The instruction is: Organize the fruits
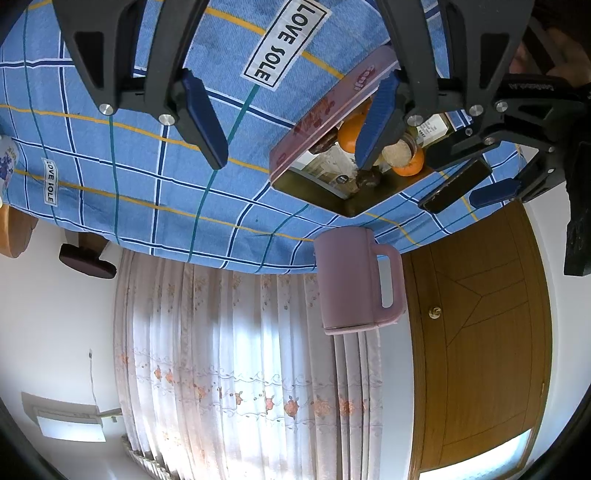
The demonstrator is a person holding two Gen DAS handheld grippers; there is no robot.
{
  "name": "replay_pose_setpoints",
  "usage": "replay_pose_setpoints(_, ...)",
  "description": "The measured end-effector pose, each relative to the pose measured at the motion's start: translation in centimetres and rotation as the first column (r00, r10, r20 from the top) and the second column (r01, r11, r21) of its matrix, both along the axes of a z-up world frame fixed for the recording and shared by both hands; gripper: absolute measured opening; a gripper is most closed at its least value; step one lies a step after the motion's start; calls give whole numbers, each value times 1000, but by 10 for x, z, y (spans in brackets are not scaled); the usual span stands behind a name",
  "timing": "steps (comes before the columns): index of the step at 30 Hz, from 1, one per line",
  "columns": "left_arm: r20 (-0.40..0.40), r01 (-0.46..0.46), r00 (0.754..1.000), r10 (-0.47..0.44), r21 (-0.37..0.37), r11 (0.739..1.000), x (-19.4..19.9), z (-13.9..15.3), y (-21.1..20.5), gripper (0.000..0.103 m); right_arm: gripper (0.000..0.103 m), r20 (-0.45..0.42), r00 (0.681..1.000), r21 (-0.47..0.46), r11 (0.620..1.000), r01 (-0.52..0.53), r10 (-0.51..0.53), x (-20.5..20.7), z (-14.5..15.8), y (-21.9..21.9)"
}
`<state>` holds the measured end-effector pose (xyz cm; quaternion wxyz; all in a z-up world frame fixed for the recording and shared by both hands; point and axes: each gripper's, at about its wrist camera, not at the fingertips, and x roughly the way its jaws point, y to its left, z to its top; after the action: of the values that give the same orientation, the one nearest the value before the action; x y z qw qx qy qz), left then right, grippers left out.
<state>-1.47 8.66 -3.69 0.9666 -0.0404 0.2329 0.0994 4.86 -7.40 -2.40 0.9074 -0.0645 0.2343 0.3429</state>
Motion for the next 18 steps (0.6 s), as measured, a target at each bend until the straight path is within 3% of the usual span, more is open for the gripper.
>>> replay_pose_setpoints(18, 3, -19, 1000, 19, 9, 1000, 1, 2, -2, 103, 74, 29, 999, 24, 999, 21, -22, -1, 3, -11)
